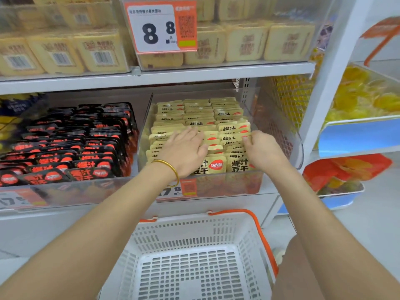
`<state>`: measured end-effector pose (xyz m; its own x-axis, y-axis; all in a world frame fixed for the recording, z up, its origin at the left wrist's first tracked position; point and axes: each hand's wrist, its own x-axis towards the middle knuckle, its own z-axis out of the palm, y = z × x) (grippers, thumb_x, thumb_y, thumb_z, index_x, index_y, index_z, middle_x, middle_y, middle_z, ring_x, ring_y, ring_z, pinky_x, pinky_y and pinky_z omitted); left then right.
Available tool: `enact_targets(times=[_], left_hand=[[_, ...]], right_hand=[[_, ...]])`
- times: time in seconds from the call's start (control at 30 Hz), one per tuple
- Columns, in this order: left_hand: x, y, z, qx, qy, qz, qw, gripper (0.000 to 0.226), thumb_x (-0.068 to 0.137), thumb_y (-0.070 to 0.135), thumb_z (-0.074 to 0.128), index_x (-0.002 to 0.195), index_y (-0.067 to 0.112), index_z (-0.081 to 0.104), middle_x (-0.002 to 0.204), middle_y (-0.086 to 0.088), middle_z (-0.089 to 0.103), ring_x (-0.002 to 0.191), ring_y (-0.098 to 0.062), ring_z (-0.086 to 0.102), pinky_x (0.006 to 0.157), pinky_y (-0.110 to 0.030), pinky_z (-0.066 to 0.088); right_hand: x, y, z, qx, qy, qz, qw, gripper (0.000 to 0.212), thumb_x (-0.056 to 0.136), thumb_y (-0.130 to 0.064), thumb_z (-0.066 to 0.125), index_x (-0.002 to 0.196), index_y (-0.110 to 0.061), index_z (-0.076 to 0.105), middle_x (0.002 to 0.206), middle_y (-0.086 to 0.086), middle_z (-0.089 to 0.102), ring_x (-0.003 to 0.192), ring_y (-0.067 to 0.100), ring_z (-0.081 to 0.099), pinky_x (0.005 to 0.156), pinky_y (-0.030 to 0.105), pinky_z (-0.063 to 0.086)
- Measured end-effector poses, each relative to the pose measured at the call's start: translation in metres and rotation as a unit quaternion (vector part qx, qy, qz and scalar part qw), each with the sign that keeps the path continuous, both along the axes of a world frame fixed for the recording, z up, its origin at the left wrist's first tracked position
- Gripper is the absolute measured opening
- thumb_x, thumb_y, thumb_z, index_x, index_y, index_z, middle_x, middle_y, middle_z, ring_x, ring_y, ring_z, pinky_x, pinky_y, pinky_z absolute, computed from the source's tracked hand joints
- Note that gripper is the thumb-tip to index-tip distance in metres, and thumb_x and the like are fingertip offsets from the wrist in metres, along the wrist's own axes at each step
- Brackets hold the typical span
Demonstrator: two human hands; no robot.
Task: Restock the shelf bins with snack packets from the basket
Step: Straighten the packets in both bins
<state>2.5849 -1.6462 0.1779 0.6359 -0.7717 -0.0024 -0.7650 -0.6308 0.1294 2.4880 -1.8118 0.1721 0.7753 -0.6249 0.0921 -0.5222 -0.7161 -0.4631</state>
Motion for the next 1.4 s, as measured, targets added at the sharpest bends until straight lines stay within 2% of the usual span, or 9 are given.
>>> enact_targets(times=[0.3, 0.43, 0.57, 0.7, 0.87, 1.0, 1.13, 1.24, 1.4], left_hand=[[-0.009, -0.003, -0.007, -0.049, -0.071, 0.000, 0.996, 0.046, 0.101, 0.031, 0.026, 0.139, 0.013, 0.043, 0.141, -0.004, 0.047, 0.132, -0.020, 0.036, 0.114, -0.033, 0.021], [-0.010, -0.004, -0.006, -0.053, -0.090, 0.020, 0.994, 0.046, 0.099, 0.033, 0.027, 0.133, 0.014, 0.051, 0.127, -0.004, 0.057, 0.121, -0.022, 0.045, 0.104, -0.032, 0.031], [-0.006, -0.014, 0.003, -0.032, -0.048, -0.028, 0.998, 0.051, 0.100, 0.038, 0.024, 0.145, 0.016, 0.034, 0.154, -0.003, 0.028, 0.143, -0.018, 0.020, 0.117, -0.034, 0.016], [-0.011, -0.035, 0.005, 0.006, -0.002, -0.076, 0.997, 0.054, 0.101, 0.038, 0.020, 0.151, 0.017, 0.014, 0.159, 0.000, 0.006, 0.146, -0.012, 0.003, 0.119, -0.033, 0.005], [-0.009, -0.037, 0.000, 0.009, 0.001, -0.080, 0.997, 0.054, 0.101, 0.036, 0.020, 0.151, 0.016, 0.013, 0.159, -0.001, 0.004, 0.146, -0.010, 0.002, 0.119, -0.030, 0.004], [-0.003, -0.038, 0.007, -0.041, 0.047, -0.082, 0.995, 0.051, 0.103, 0.034, 0.019, 0.150, 0.016, 0.021, 0.159, -0.001, 0.010, 0.145, -0.011, 0.007, 0.116, -0.025, 0.004], [0.030, -0.038, 0.013, -0.014, -0.019, -0.012, 1.000, 0.054, 0.101, 0.038, 0.021, 0.149, 0.014, 0.021, 0.158, -0.007, 0.014, 0.145, -0.020, 0.012, 0.118, -0.038, 0.013], [0.037, -0.036, 0.006, 0.055, -0.038, -0.005, 0.998, 0.054, 0.100, 0.039, 0.022, 0.146, 0.011, 0.026, 0.158, -0.010, 0.014, 0.145, -0.021, 0.012, 0.118, -0.040, 0.012], [0.037, -0.035, 0.003, 0.006, -0.058, 0.011, 0.998, 0.053, 0.099, 0.038, 0.025, 0.143, 0.010, 0.035, 0.156, -0.009, 0.022, 0.143, -0.022, 0.020, 0.117, -0.037, 0.016]], right_hand=[[-0.007, 0.004, -0.002, -0.042, -0.027, 0.039, 0.998, 0.026, 0.101, -0.021, 0.033, 0.116, -0.001, 0.041, 0.109, 0.024, 0.060, 0.098, 0.041, 0.056, 0.067, 0.036, 0.031], [-0.008, -0.008, 0.007, 0.045, -0.029, 0.037, 0.998, 0.032, 0.101, -0.024, 0.036, 0.121, 0.001, 0.041, 0.119, 0.024, 0.056, 0.108, 0.039, 0.053, 0.073, 0.036, 0.035], [0.003, -0.022, 0.013, 0.149, -0.025, -0.018, 0.988, 0.026, 0.101, -0.022, 0.038, 0.108, 0.000, 0.050, 0.105, 0.016, 0.052, 0.101, 0.030, 0.052, 0.073, 0.028, 0.032], [0.007, -0.020, 0.001, 0.138, -0.019, -0.018, 0.990, 0.015, 0.096, -0.011, 0.038, 0.083, -0.006, 0.043, 0.094, 0.012, 0.048, 0.086, 0.025, 0.045, 0.069, 0.028, 0.031], [0.007, -0.013, -0.001, 0.119, -0.034, 0.002, 0.992, 0.021, 0.095, -0.010, 0.036, 0.104, 0.001, 0.052, 0.101, 0.014, 0.053, 0.092, 0.029, 0.050, 0.070, 0.030, 0.036], [0.012, -0.028, 0.010, 0.114, -0.007, 0.002, 0.994, 0.029, 0.096, -0.021, 0.039, 0.102, -0.001, 0.058, 0.098, 0.012, 0.057, 0.093, 0.028, 0.054, 0.070, 0.027, 0.034], [0.033, -0.031, 0.026, 0.131, -0.040, -0.023, 0.990, 0.043, 0.102, -0.031, 0.036, 0.128, 0.002, 0.043, 0.126, 0.016, 0.052, 0.118, 0.031, 0.049, 0.086, 0.032, 0.038], [0.050, -0.025, 0.023, 0.143, -0.013, -0.013, 0.990, 0.040, 0.103, -0.025, 0.035, 0.128, 0.005, 0.044, 0.131, 0.020, 0.051, 0.119, 0.033, 0.050, 0.088, 0.033, 0.041], [0.053, -0.030, 0.013, 0.129, -0.023, -0.025, 0.991, 0.034, 0.101, -0.021, 0.038, 0.127, 0.000, 0.046, 0.127, 0.018, 0.054, 0.116, 0.032, 0.052, 0.088, 0.034, 0.041]])
